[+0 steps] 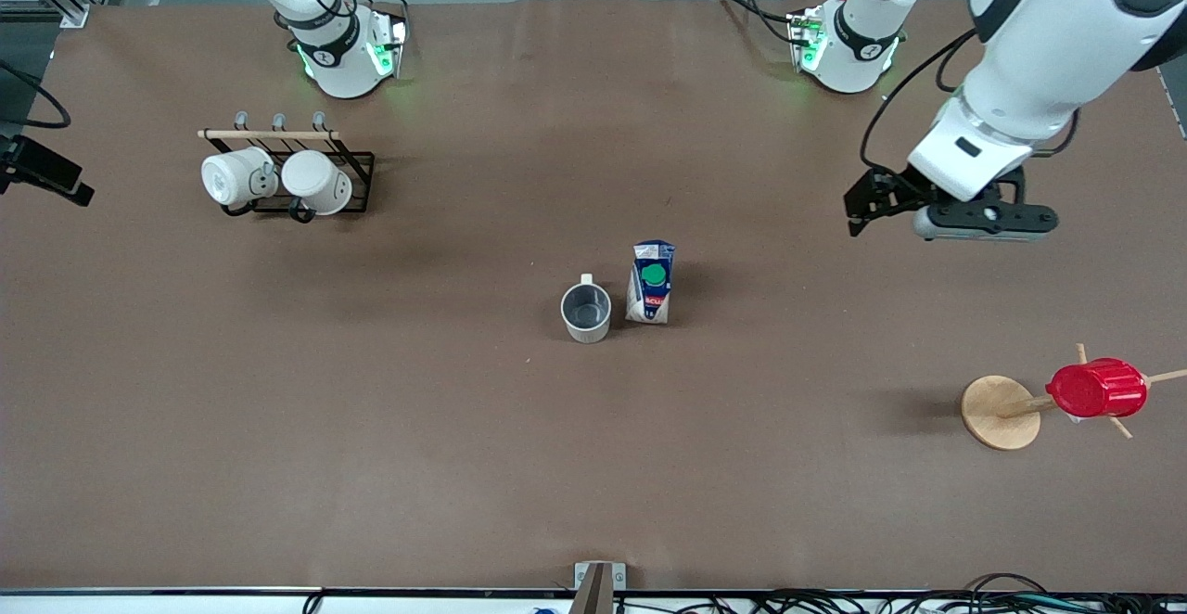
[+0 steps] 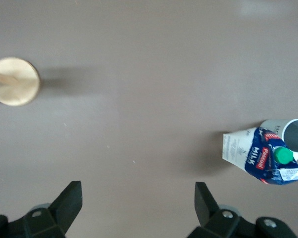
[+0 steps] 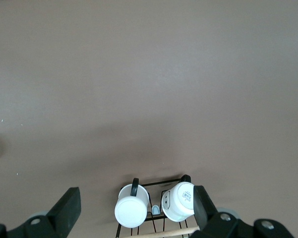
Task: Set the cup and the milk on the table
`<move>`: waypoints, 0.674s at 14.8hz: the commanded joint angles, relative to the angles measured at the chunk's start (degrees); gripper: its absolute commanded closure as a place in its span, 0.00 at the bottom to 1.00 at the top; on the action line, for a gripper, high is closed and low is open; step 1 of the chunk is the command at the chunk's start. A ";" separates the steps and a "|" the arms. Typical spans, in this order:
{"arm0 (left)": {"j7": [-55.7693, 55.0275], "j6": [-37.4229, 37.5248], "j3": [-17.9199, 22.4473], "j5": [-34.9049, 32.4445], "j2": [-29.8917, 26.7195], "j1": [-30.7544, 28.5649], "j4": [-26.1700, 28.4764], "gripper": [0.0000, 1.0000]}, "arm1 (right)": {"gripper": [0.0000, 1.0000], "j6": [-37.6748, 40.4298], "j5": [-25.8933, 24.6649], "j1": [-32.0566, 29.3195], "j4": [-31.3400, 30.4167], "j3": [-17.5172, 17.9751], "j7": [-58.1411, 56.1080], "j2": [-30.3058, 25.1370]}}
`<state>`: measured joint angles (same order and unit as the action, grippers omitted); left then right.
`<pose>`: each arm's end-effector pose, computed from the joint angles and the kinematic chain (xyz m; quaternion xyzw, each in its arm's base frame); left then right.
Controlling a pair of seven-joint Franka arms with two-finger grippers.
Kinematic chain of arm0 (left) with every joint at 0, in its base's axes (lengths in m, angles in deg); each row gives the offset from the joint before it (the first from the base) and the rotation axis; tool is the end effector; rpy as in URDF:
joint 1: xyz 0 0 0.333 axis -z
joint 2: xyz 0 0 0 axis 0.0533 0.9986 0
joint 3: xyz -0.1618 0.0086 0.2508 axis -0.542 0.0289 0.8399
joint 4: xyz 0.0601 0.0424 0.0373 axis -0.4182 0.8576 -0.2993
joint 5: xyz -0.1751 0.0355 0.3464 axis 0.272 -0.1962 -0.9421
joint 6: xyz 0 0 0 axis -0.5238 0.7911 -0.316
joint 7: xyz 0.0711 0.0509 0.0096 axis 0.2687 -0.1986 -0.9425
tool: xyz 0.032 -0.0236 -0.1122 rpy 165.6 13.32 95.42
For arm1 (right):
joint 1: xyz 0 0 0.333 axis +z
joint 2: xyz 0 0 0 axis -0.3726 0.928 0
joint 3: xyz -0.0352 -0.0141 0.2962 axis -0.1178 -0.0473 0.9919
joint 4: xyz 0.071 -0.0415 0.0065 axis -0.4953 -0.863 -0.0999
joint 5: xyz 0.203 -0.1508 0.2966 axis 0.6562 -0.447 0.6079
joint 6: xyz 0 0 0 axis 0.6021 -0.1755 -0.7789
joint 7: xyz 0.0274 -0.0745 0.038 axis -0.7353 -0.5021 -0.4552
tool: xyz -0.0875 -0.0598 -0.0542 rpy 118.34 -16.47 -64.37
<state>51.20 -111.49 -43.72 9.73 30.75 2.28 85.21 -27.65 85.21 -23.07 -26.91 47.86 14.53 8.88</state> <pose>0.5447 -0.1567 0.5298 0.9963 -0.0307 0.0715 0.0352 0.5492 -0.0520 0.6235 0.9965 -0.0826 -0.0003 0.0083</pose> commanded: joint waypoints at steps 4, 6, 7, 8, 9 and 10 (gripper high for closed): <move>5.70 14.30 4.17 -0.75 7.13 -0.06 -15.98 0.00 | 0.00 -0.64 1.11 -0.65 -1.49 0.40 -0.43 -1.32; 7.63 15.45 7.50 -0.93 6.61 1.95 -15.99 0.00 | 0.00 -0.64 1.11 -0.65 -1.49 0.40 -0.43 -1.24; 8.16 16.58 10.04 -1.02 6.17 3.61 -15.99 0.00 | 0.00 -0.64 1.11 -0.65 -1.49 0.31 -0.43 -1.24; 8.34 17.90 11.11 -1.02 5.47 3.98 -15.73 0.00 | 0.00 -0.64 1.11 -0.65 -1.49 0.40 -0.43 -1.24; 8.26 18.61 11.12 -1.02 4.68 3.46 -15.29 0.00 | 0.00 -0.64 1.11 -0.65 -1.49 0.40 -0.43 -1.24; 7.99 18.53 11.03 -1.02 4.50 3.11 -14.77 0.00 | 0.00 -0.64 1.11 -0.65 -1.49 0.40 -0.43 -1.32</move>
<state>58.95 -94.62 -33.46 9.72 36.36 4.97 70.43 -27.65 85.21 -23.07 -26.91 47.84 14.53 8.88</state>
